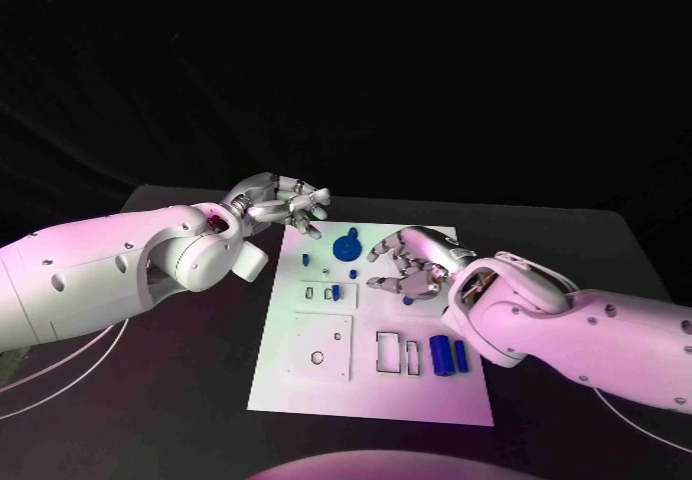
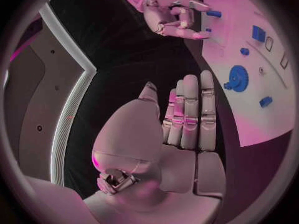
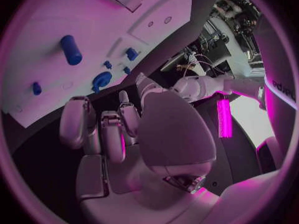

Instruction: Assemble the parts on the task board

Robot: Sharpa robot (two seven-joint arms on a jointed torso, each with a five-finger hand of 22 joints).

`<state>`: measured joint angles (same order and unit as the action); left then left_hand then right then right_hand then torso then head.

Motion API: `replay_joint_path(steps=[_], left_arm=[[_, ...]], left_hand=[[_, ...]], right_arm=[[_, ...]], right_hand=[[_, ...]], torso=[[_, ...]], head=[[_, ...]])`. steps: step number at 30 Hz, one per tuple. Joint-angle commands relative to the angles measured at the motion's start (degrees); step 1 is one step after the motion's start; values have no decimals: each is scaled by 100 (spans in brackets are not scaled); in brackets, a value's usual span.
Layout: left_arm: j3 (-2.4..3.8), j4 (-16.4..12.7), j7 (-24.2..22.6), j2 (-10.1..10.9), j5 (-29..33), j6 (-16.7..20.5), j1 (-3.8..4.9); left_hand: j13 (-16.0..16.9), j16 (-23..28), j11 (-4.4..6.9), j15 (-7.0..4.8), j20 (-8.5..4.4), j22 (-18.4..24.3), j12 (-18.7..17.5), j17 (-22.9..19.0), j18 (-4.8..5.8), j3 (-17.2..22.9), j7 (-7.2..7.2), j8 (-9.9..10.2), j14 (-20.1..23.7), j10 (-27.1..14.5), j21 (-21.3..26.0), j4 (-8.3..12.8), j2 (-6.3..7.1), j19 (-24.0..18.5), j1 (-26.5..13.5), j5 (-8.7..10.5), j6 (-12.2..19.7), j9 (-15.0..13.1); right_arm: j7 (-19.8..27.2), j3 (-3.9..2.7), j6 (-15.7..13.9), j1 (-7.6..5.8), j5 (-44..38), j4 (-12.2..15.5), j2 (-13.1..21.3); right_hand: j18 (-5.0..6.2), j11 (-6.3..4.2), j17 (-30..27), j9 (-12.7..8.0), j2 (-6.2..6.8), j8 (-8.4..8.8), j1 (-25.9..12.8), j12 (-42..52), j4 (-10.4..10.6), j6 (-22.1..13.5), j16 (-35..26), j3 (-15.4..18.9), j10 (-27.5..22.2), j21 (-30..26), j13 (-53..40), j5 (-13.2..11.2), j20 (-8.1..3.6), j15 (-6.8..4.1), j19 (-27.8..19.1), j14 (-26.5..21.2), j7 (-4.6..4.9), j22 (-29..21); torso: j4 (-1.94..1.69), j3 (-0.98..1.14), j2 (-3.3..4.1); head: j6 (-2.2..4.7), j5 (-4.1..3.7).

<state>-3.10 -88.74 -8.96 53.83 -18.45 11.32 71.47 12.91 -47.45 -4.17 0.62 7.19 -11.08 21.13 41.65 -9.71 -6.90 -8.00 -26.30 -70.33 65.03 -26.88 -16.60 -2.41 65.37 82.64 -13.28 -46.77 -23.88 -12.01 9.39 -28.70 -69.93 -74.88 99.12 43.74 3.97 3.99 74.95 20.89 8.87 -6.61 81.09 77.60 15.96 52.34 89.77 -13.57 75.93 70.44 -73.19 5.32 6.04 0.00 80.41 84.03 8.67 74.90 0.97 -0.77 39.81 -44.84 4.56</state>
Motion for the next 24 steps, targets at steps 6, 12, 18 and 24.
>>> replay_joint_path(steps=[6, 12, 18, 24], left_arm=[[-2, 93, 2410, -143, -1724, -1017, 13], [-19, 203, 3337, -404, -2507, -1727, 90], [-119, 316, 3861, -673, -2901, -1965, 217], [-187, 370, 4174, -868, -2979, -1897, 276]], left_hand=[[362, -2784, 325, -325, -320, -755, 607, 2853, -65, -269, 295, -61, -1457, 703, -1140, -28, -248, 478, -91, -67, -466, 72], [1367, -4037, 487, -460, -485, -3508, 1819, 4482, 255, -709, 412, -23, -1903, 1019, -3409, -13, -450, 1016, -342, -152, -567, 87], [2781, -4255, 468, -452, -469, -4335, 3069, 4835, 343, -1252, 389, 48, -1967, 1189, -4048, -15, -630, 1041, -551, -2, -484, 82], [2814, -4255, 442, -421, -450, -5052, 3003, 4835, 448, -1480, 361, 165, -1967, 873, -4525, -7, -743, 1220, -308, -134, -523, 92]], right_arm=[[666, -14, 349, -371, 1387, 371, 703], [631, -47, 464, -567, 1497, 327, 1053], [578, -62, 418, -659, 1529, 118, 1148], [535, -72, 288, -695, 1527, -61, 1155]], right_hand=[[71, -10, 1390, 18, -25, -45, 49, 7, 2, 66, -29, -93, -21, -6, 4, 58, -13, -18, -6, 564, -12, 298], [71, -12, 1393, 20, 1, -54, 36, 11, 9, 57, -27, -117, -18, -11, 3, 94, -17, -22, -3, 565, -13, 298], [72, -12, 1382, 21, 24, -57, 16, 7, 18, 51, -33, -118, -22, -18, 11, 100, -19, -23, -4, 562, -13, 295], [63, -19, 1394, 25, 70, -82, -26, 41, 33, 36, -28, -181, 25, 9, -22, 244, -27, -29, 24, 566, -19, 318]], torso=[[50, 51, -117], [29, 87, -166], [45, 103, -188], [21, 101, -174]], head=[[-70, 51], [-122, 69], [-119, 76], [-157, 70]])
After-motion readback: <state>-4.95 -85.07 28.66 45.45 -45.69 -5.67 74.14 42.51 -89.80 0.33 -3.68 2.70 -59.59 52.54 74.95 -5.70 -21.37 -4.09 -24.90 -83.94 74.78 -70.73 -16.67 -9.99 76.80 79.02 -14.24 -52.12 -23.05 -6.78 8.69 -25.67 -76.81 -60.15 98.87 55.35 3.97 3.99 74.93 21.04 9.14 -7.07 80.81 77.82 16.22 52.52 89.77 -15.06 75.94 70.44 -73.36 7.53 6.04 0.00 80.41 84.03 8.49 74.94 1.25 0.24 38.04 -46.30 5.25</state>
